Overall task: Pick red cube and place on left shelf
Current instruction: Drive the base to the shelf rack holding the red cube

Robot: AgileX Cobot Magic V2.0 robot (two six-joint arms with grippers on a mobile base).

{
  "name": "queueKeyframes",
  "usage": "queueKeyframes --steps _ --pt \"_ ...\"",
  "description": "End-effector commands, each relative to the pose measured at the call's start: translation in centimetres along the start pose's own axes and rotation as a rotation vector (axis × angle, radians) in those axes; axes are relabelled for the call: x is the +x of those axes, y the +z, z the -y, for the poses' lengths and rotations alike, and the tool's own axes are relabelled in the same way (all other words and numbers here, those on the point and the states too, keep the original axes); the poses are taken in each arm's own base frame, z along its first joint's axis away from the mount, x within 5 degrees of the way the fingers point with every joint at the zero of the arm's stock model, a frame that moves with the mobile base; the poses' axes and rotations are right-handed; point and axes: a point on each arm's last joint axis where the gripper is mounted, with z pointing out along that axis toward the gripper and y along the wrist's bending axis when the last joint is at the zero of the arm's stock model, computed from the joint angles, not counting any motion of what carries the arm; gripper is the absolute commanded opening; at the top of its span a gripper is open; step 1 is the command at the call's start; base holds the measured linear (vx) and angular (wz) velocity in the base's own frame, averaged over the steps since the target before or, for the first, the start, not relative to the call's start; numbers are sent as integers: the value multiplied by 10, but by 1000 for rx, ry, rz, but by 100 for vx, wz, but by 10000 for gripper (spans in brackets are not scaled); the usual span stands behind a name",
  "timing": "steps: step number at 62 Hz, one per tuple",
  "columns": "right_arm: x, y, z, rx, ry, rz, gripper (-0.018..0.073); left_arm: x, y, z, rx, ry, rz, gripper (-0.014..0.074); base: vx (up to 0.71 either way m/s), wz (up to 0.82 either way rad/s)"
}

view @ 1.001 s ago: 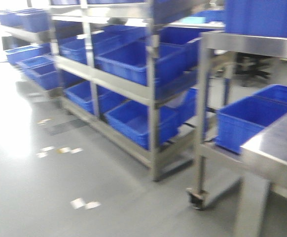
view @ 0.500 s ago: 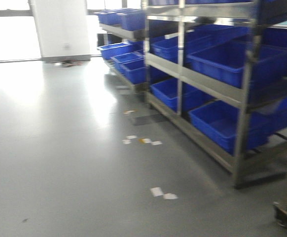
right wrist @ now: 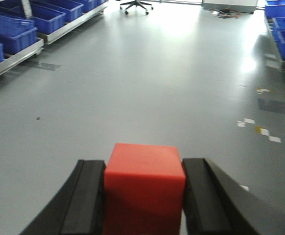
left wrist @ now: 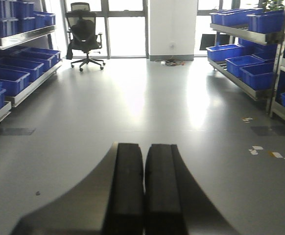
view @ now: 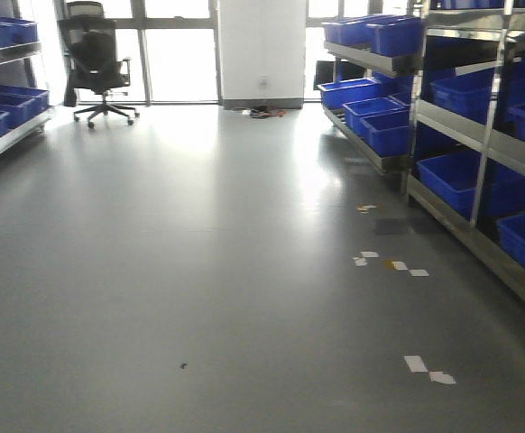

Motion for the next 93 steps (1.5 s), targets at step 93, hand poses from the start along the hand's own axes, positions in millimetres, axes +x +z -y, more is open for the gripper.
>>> queueKeyframes --steps 93 --pt "-14 -2 -2 -15 -31 83 73 0 0 0 -3 -13 67 90 39 18"
